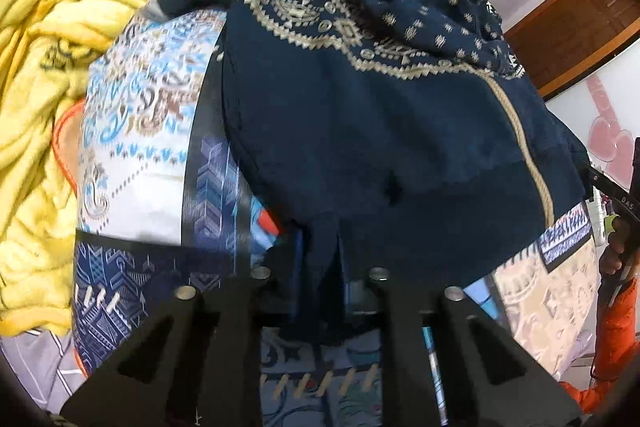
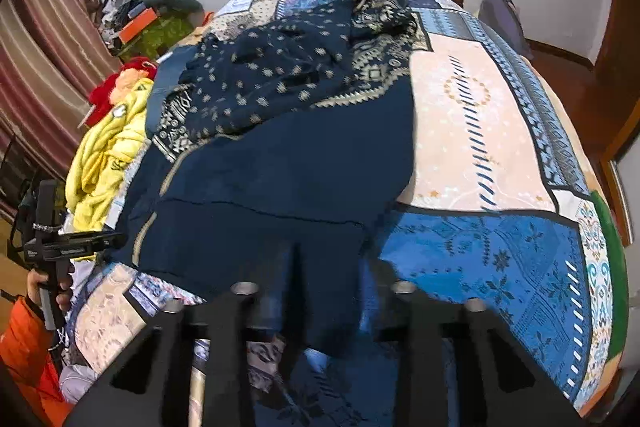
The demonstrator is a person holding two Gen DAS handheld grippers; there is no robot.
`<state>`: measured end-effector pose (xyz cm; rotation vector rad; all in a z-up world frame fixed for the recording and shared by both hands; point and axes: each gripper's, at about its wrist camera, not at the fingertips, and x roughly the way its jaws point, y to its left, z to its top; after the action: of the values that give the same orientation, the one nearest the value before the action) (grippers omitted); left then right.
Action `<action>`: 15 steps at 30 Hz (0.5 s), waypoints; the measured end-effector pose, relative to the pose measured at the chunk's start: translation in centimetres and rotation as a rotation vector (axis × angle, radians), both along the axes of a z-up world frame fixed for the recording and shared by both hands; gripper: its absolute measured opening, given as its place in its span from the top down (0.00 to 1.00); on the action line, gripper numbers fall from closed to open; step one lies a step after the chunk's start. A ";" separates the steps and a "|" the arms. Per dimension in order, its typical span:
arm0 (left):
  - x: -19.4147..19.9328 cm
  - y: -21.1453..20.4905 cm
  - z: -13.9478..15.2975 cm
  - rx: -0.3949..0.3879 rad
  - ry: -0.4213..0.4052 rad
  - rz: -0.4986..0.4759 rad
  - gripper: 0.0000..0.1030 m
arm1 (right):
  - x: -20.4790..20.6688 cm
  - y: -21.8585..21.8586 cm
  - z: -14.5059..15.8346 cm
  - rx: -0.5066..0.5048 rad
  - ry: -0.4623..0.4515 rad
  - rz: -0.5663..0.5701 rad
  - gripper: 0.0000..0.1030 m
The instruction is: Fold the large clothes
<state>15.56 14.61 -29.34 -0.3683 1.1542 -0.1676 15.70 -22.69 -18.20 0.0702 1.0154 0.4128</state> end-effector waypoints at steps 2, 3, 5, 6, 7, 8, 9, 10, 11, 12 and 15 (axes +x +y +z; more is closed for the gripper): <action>0.7 -0.7 1.8 0.042 -0.050 -0.023 0.88 | 0.4 0.5 0.5 -0.007 -0.019 0.020 0.91; 1.0 -1.1 3.0 0.065 -0.083 -0.040 0.88 | 0.6 0.8 0.8 -0.016 -0.032 0.030 0.91; 2.0 -1.4 5.3 0.094 -0.146 -0.057 0.88 | 1.4 1.0 2.0 -0.010 -0.061 0.038 0.91; 2.6 -1.6 7.0 0.107 -0.189 -0.062 0.88 | 1.8 0.9 2.6 0.002 -0.071 0.042 0.91; 3.1 -1.2 8.0 0.114 -0.218 -0.063 0.88 | 2.3 0.9 3.3 0.016 -0.083 0.046 0.92; 3.6 -1.1 9.1 0.120 -0.250 -0.063 0.89 | 2.9 0.9 3.9 0.025 -0.096 0.047 0.92; 4.2 -0.9 10.4 0.125 -0.284 -0.060 0.89 | 3.6 1.0 4.6 0.026 -0.109 0.050 0.92; 4.9 -0.7 11.7 0.128 -0.323 -0.057 0.89 | 4.2 1.0 5.2 0.024 -0.124 0.049 0.92; 5.6 -0.6 12.9 0.128 -0.353 -0.052 0.89 | 5.1 1.1 6.0 0.019 -0.145 0.049 0.92; 6.6 -0.4 13.9 0.126 -0.384 -0.046 0.89 | 5.8 1.2 6.5 0.015 -0.159 0.045 0.92; 10.0 0.4 16.9 0.154 -0.467 -0.019 0.89 | 8.7 1.3 8.3 0.008 -0.204 0.031 0.92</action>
<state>25.54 14.98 -12.40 -0.1676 0.7041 -0.1690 24.37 -21.44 -9.91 0.0193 0.8149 0.4437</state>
